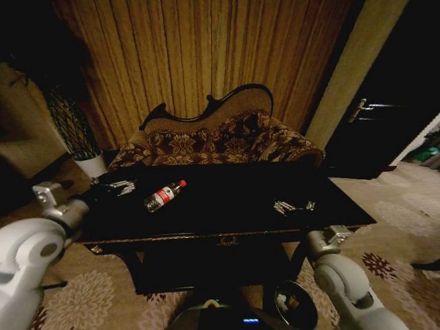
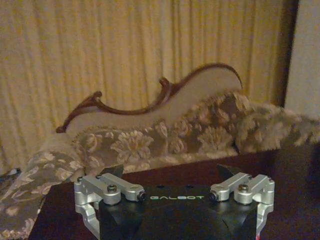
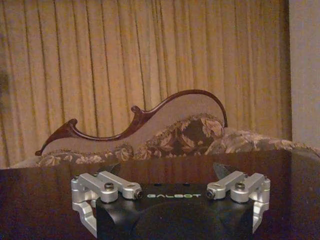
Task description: Move to the front of the table and place the trash on the table into the trash bin.
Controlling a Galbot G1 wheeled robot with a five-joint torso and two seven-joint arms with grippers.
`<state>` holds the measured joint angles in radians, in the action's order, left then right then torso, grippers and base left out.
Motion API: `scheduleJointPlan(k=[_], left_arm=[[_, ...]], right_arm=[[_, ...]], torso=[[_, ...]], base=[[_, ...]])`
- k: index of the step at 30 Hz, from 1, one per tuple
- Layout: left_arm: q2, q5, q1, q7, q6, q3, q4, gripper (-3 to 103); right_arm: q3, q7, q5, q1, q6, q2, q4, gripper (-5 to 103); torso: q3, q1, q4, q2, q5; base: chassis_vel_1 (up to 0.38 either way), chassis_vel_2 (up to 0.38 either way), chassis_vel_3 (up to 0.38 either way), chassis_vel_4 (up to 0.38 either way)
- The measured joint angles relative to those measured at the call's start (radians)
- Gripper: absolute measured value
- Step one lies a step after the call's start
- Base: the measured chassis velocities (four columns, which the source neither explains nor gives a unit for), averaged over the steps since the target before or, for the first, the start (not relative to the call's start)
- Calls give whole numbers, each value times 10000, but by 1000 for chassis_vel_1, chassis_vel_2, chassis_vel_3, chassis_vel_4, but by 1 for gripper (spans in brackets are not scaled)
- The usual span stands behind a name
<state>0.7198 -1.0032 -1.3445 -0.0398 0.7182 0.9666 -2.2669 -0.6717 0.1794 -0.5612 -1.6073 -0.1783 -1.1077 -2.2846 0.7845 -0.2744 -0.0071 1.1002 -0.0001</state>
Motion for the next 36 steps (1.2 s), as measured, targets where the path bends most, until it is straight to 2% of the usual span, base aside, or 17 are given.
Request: scheduleJointPlan(k=[2, 4, 7, 9, 11, 16, 27, 36], left_arm=[[-731, 40, 458, 749, 0, -416, 589, 100], [-869, 61, 543, 956, 0, -484, 691, 100], [-1710, 16, 1142, 2271, -12, -1040, 1252, 100], [-1863, -21, 1310, 2487, -13, -1221, 1354, 100], [-2134, -290, 1865, 2855, -24, -1845, 1575, 100], [-2364, -869, 2051, 2900, -31, -2378, 1423, 100], [-2576, -663, 1118, 2750, -36, -2427, 1476, 100], [-2855, -666, 1361, 3107, -45, -2680, 1780, 100]], right_arm=[[53, -2, 23, 7, 30, -81, 80, 100], [59, -4, 27, 6, 37, -91, 88, 100], [17, -8, 30, -18, 86, -100, 142, 100], [-4, -9, 29, -25, 101, -95, 171, 100], [-57, -8, 56, -48, 214, -92, 320, 100], [-138, -9, 83, -104, 458, -124, 555, 100], [-357, -9, -374, 204, 540, 217, 435, 100], [-291, -8, -581, 312, 282, 222, 294, 100]], torso=[[1, 0, -5, 0, 1], [0, 0, -3, 0, -1], [1, -1, -1, -1, -1], [1, -1, 0, 0, -2], [0, 0, -2, 0, 1], [1, -1, -5, 0, 2], [0, -1, -1, 0, 1], [0, -1, -3, 1, 2]], base=[[0, 0, 0, 0], [0, 0, 0, 0], [0, 0, 0, 0], [0, 0, 0, 0], [0, 0, 0, 0], [0, 0, 0, 0], [0, 0, 0, 0], [0, 0, 0, 0]])
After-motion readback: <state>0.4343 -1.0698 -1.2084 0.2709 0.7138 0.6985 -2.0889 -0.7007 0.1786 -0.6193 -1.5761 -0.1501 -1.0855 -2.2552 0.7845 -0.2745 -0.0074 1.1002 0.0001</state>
